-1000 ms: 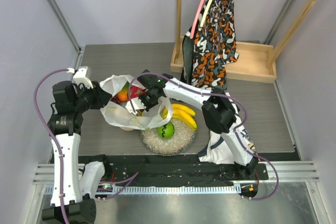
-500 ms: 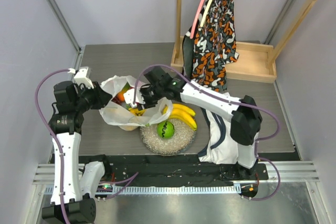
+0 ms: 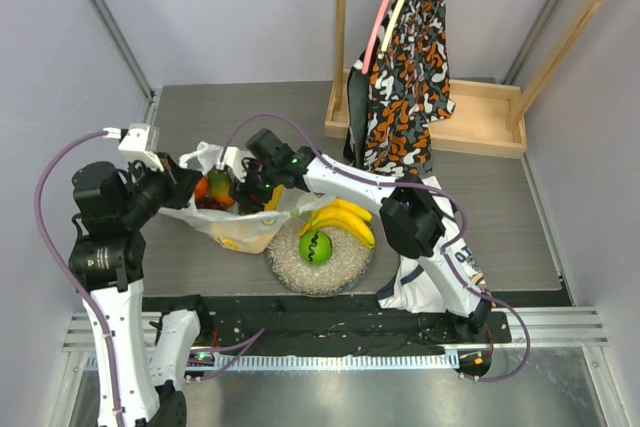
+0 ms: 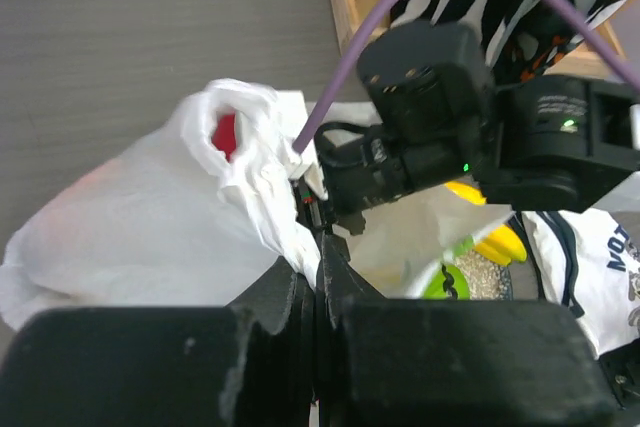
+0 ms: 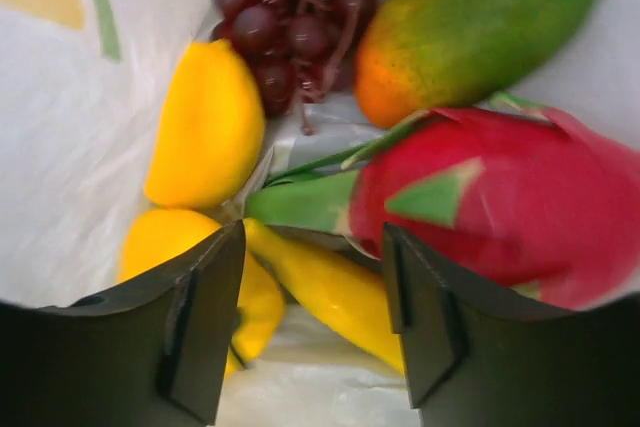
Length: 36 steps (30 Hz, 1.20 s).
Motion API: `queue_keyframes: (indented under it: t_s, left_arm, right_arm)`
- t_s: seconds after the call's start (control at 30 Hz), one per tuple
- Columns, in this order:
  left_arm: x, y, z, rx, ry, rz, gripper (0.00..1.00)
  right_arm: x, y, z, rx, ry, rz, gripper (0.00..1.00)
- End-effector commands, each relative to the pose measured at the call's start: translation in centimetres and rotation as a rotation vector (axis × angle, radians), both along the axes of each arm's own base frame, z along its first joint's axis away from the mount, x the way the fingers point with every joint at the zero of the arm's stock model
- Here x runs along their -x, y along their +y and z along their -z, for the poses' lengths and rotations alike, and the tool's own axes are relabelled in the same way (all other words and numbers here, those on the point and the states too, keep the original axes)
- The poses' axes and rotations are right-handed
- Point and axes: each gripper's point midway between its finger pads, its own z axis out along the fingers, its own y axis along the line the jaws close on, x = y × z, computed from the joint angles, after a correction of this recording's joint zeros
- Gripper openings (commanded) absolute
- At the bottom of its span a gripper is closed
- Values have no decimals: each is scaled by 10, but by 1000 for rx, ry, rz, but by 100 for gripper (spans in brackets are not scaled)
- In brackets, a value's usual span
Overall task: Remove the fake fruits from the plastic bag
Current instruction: Take out the fake fruit from the plastic bag.
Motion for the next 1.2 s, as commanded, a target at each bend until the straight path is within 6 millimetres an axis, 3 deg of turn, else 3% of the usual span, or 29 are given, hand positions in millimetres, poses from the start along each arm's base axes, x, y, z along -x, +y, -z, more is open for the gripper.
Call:
queue_keyframes:
  t_s: [0.0,0.2,0.23,0.4,0.5,0.67,0.77,0.8,0.87,0.9,0.97,1.03,1.07,1.17]
  left_arm:
    - [-12,5,21,45,58,-40,0]
    - [-20,10,31,41,72,-61,2]
    - [-20,10,32,36,75,-61,3]
    - [-19,10,46,26,100,-55,8]
    - [-20,9,52,36,117,-46,9]
    - [-20,9,54,24,128,-37,10]
    - [-20,10,54,11,131,-39,10]
    - [-21,10,55,11,135,-37,10]
    - [-22,10,55,12,139,-37,10]
    - [-24,11,56,12,143,-35,10]
    - [-26,14,58,-5,146,-44,10]
    - [-28,20,62,-46,142,-58,3]
    - [-31,29,65,-75,143,-104,0]
    - [-36,48,64,-135,111,-189,0]
  right_arm:
    - [14,12,-38,-81,72,13,69]
    - [54,-3,-2,18,251,-67,80]
    - [61,-5,-2,19,278,-90,87]
    - [93,-12,13,71,365,-145,95]
    - [94,-15,37,140,313,-113,98]
    - [76,-29,78,254,194,-13,98]
    - [71,-33,86,274,161,-13,87]
    - [70,-32,84,270,150,-22,73]
    - [63,-26,73,243,119,-33,55]
    - [60,-23,67,229,110,-35,40]
    - [48,-16,43,180,79,-16,33]
    - [30,-2,3,103,-3,1,29]
    - [20,3,-29,45,-59,8,29]
    - [-3,4,-91,-77,-214,34,26]
